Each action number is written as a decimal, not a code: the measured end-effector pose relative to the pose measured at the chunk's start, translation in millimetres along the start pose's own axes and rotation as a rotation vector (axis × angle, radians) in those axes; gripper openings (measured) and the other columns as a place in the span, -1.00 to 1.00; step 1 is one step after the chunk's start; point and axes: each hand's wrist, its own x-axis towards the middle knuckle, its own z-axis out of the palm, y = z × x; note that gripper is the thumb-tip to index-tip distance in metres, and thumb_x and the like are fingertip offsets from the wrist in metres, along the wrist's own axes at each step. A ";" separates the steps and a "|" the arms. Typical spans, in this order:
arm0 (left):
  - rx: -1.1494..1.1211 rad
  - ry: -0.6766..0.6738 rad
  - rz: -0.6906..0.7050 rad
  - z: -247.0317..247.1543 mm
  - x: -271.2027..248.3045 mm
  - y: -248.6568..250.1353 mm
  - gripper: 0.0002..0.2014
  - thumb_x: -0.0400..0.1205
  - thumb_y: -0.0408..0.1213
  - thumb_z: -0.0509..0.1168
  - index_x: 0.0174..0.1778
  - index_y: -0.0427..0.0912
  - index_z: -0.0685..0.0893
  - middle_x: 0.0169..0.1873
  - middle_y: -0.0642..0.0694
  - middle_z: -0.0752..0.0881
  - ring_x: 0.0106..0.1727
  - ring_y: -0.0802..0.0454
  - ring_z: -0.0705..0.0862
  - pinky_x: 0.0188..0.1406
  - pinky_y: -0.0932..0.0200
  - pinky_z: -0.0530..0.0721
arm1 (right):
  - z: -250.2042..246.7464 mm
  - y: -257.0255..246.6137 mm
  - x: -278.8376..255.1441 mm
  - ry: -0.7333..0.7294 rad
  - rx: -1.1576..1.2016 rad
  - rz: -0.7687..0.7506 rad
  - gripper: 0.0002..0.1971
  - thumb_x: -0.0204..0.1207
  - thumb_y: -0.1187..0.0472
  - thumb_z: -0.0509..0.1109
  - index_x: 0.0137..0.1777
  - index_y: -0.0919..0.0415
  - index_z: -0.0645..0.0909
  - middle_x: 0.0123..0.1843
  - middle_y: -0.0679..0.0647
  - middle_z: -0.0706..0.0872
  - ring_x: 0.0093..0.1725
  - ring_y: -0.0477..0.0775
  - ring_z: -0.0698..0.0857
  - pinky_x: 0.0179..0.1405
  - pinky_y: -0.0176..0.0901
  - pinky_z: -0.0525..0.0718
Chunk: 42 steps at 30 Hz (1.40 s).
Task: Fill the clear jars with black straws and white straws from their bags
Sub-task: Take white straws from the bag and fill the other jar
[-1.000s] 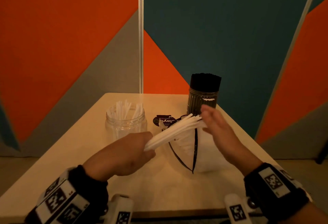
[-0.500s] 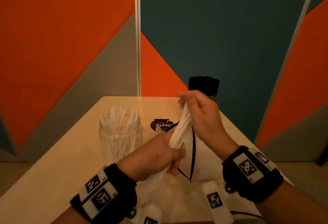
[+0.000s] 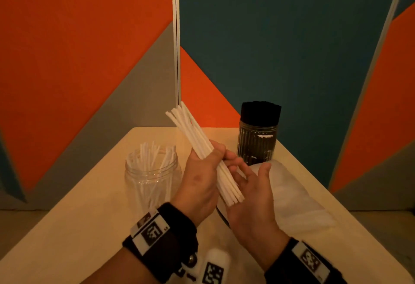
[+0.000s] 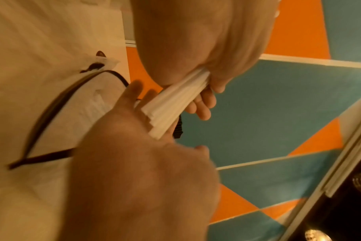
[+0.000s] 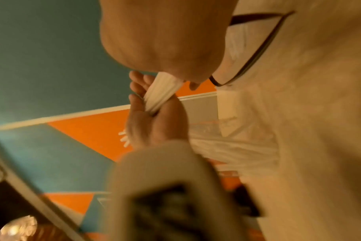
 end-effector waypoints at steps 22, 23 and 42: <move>0.394 0.210 0.519 -53.9 14.7 116.5 -0.88 0.73 -0.42 0.23 -0.09 -0.13 0.51 -0.51 -0.01 0.63 -0.47 -0.01 0.68 -0.35 0.09 0.70 | 44.9 31.9 15.0 -0.552 -1.485 -0.878 -0.56 0.56 0.05 0.48 0.43 -0.15 0.56 0.36 -0.13 0.47 0.39 -0.14 0.40 0.35 -0.33 0.38; 0.408 0.230 0.518 -59.9 19.3 117.4 -0.88 0.73 -0.41 0.23 -0.08 -0.12 0.51 -0.50 -0.01 0.63 -0.46 -0.01 0.67 -0.34 0.07 0.70 | 48.9 33.3 15.1 -0.560 -1.494 -0.871 -0.55 0.57 0.02 0.48 0.45 -0.14 0.54 0.36 -0.14 0.47 0.40 -0.13 0.40 0.36 -0.30 0.39; 0.817 0.358 0.512 -93.5 42.9 109.1 -0.74 0.47 -0.18 0.38 0.00 0.19 0.52 -0.25 -0.10 0.77 -0.32 0.05 0.75 -0.28 -0.01 0.71 | 36.3 38.2 27.4 -0.583 -1.454 -0.726 -0.49 0.58 -0.02 0.50 0.48 -0.27 0.41 0.36 -0.29 0.38 0.35 -0.31 0.46 0.23 -0.40 0.50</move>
